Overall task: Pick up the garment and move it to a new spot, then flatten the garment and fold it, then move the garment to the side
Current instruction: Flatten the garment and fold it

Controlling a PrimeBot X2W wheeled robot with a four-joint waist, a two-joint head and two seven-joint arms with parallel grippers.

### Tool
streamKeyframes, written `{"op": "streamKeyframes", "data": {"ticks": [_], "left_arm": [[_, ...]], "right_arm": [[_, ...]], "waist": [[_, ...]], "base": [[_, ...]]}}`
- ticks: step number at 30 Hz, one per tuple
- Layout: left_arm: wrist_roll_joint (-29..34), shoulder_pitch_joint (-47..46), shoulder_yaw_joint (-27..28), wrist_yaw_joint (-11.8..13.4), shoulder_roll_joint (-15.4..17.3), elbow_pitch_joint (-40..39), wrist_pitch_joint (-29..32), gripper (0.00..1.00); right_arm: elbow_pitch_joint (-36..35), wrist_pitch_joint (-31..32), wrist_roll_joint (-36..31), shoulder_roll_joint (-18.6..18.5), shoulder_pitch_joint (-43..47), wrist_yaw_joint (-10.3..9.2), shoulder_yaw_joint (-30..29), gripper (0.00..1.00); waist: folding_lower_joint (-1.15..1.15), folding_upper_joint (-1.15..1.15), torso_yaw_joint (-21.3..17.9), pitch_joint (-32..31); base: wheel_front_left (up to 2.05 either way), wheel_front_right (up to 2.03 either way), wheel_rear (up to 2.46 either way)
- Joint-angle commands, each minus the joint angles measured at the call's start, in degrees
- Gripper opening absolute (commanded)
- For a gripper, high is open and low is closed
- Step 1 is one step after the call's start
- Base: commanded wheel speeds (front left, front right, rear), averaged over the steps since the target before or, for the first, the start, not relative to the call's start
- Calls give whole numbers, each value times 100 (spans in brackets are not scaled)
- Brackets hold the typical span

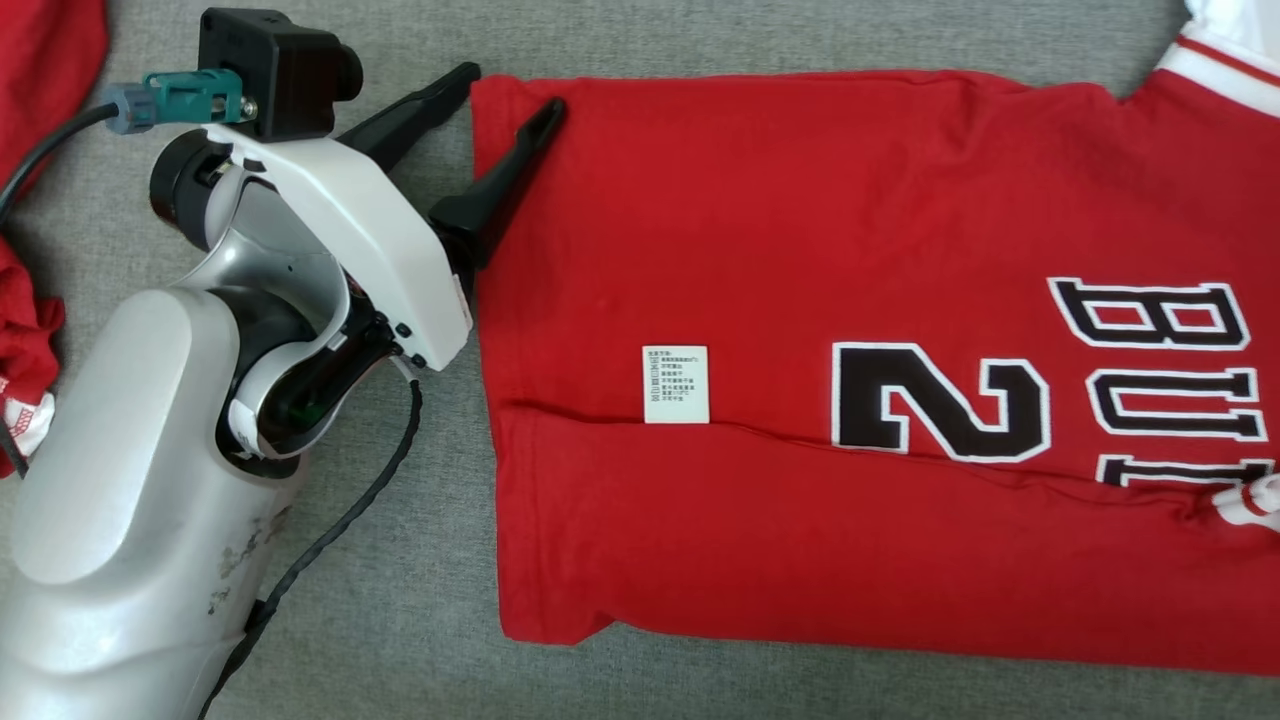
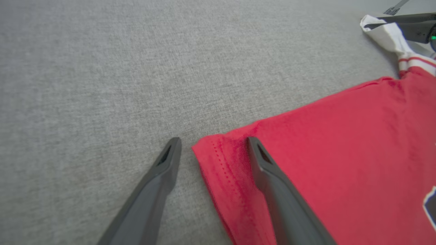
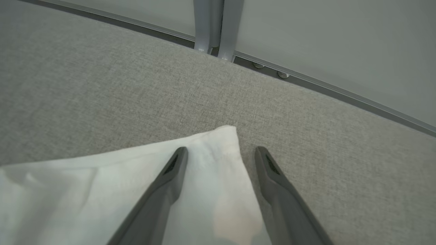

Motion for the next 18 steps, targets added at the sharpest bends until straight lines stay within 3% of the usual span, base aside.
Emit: {"op": "streamKeyframes", "data": {"ticks": [1,2,3,12,18], "left_arm": [[-97,179,-241,-66,-82,297,181,55],[-156,196,-276,-115,-108,312,174,17],[-206,213,-309,-169,-107,322,182,0],[-259,367,-151,-246,88,134,-110,0],[-310,984,131,-76,325,-382,-417,0]], "right_arm": [[247,-6,47,62,104,-1,159,96],[313,-42,98,72,114,5,238,23],[347,-66,220,112,147,7,344,0],[213,-1214,700,-73,128,4,536,0],[-241,-2104,1185,-240,946,4,483,0]], "waist": [[0,0,62,40],[0,0,53,12],[0,0,33,-25],[0,0,-301,-474],[0,0,-702,-1227]], "base": [[0,0,0],[0,0,0],[0,0,0],[0,0,0],[0,0,0]]}}
